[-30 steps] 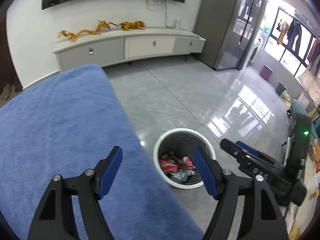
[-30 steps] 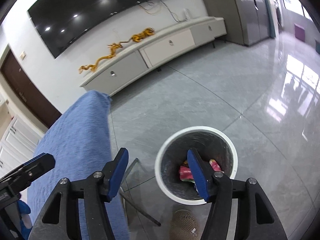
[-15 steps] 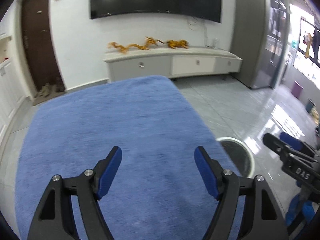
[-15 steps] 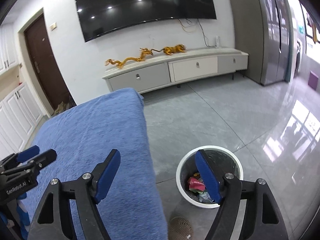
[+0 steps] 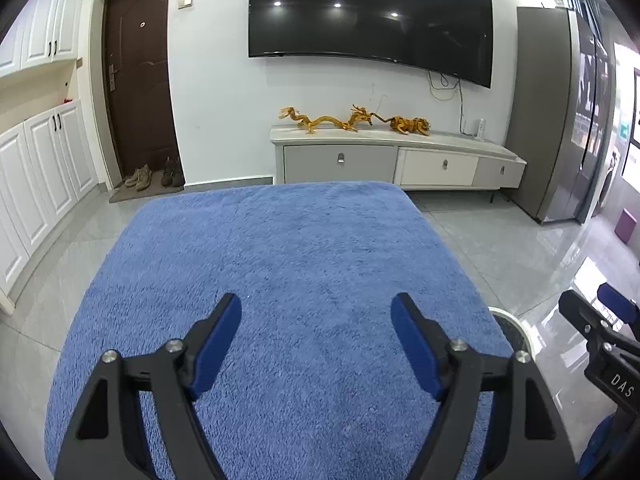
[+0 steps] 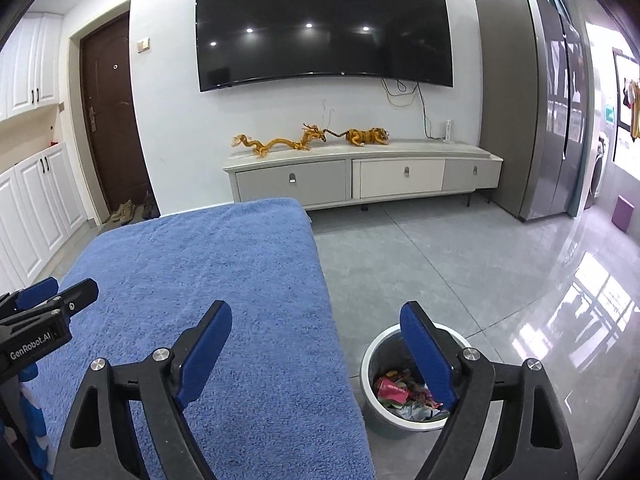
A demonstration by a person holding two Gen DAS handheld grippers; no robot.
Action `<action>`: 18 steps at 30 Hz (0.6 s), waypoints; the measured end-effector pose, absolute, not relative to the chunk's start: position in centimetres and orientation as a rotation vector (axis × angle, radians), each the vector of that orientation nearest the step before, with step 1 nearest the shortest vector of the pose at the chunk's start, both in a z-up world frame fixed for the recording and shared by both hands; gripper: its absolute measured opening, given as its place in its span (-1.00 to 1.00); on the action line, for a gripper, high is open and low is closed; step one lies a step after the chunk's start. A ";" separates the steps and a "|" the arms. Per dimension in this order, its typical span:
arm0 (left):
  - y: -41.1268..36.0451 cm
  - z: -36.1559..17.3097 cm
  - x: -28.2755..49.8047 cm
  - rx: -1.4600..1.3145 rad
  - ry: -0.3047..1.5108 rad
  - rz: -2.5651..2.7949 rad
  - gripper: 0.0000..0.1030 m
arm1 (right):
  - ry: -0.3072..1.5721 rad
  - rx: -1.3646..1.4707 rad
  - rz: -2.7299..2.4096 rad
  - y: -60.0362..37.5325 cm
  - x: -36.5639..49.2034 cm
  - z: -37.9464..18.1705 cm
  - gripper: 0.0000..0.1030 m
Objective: Collect trash
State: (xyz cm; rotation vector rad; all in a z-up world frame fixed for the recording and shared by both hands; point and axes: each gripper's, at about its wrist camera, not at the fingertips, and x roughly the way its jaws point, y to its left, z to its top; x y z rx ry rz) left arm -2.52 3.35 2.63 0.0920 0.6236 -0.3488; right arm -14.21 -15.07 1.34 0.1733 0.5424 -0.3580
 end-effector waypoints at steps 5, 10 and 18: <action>3.9 2.8 -2.5 0.084 0.623 -0.334 0.57 | 0.535 0.177 -0.366 -14.8 -14.3 1.5 0.68; 4.3 3.3 -2.9 0.078 0.605 -0.316 0.59 | 0.530 0.179 -0.373 -14.8 -14.6 1.6 0.76; 5.0 3.7 -3.5 0.068 0.577 -0.293 0.61 | 0.520 0.183 -0.380 -14.6 -14.8 1.7 0.87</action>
